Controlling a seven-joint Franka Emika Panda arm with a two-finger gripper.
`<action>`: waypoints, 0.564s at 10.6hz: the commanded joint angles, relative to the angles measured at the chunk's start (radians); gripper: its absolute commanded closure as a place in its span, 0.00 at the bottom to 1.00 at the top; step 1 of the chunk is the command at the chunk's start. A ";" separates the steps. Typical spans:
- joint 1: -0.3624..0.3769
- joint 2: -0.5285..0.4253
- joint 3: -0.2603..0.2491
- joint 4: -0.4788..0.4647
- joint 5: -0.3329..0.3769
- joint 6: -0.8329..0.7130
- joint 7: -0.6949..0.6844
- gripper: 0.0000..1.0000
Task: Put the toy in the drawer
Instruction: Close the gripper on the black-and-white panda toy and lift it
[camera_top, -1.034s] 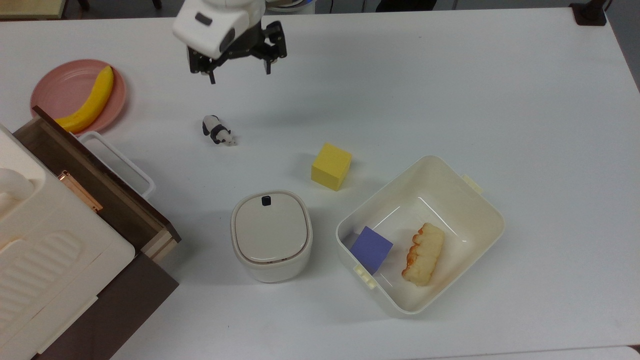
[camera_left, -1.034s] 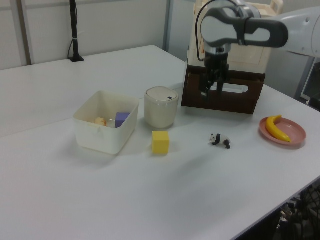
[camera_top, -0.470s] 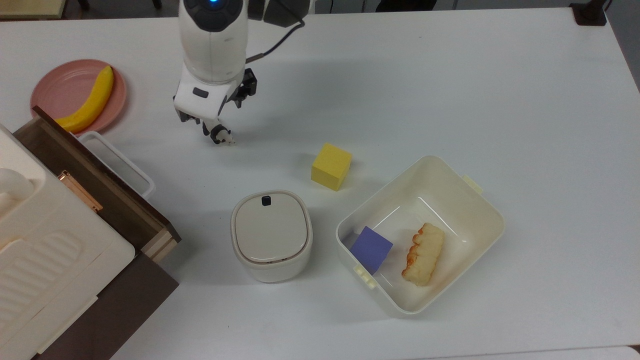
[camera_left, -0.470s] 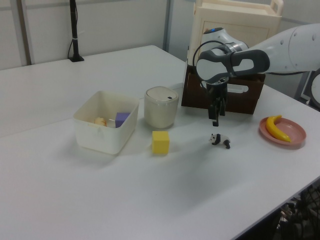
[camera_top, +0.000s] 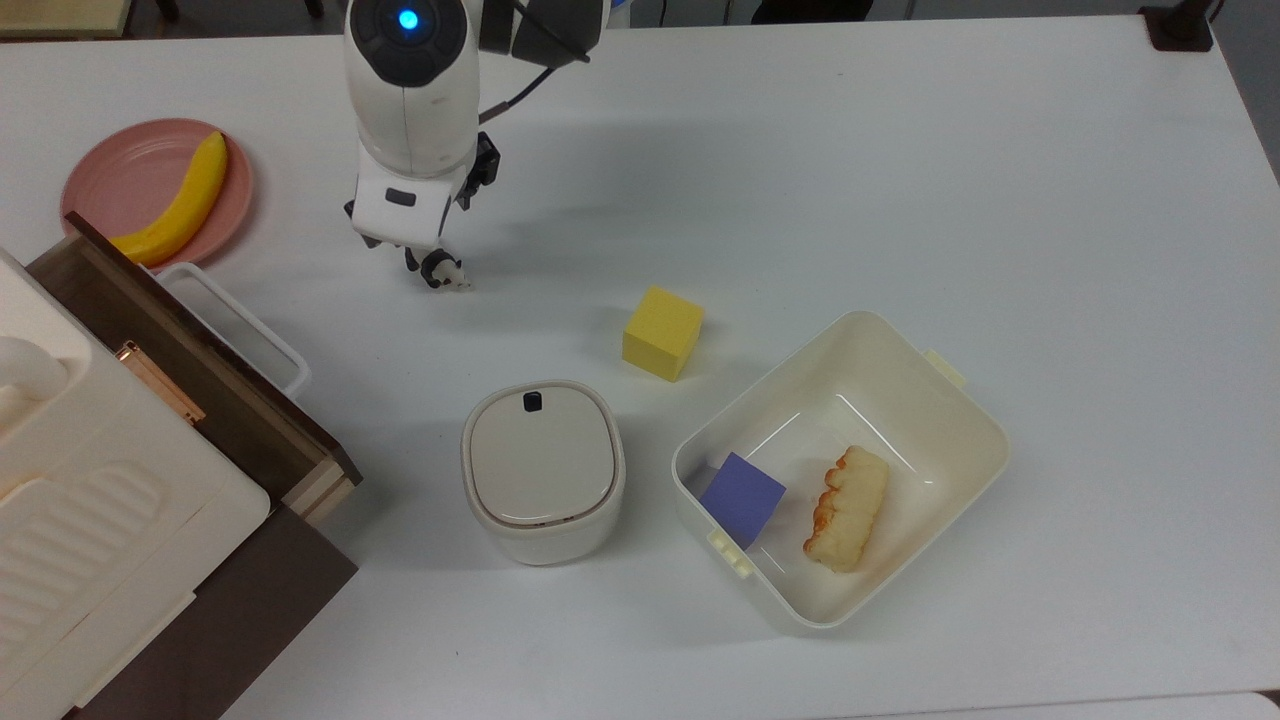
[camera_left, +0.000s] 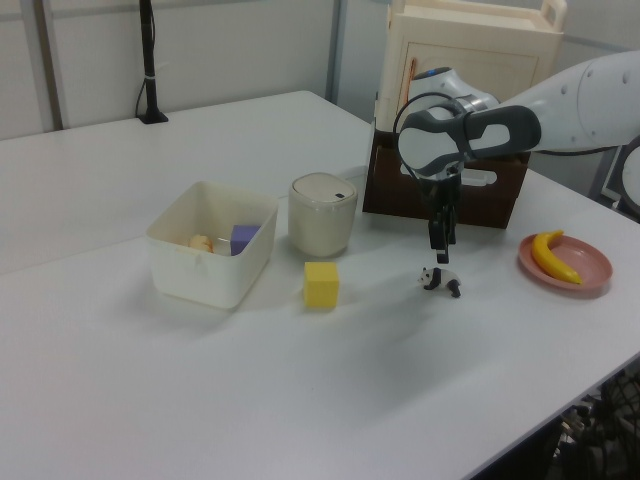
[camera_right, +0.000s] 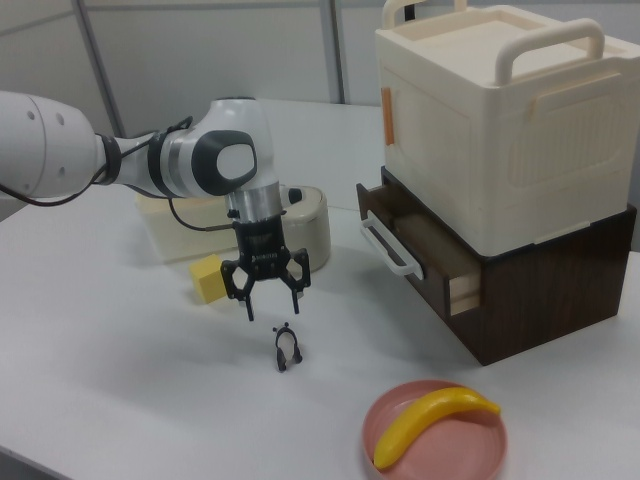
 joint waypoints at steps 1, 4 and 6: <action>0.010 0.029 -0.003 -0.029 -0.018 0.076 -0.018 0.21; 0.013 0.062 -0.003 -0.027 -0.039 0.095 -0.015 0.26; 0.013 0.066 -0.002 -0.029 -0.041 0.099 -0.015 0.35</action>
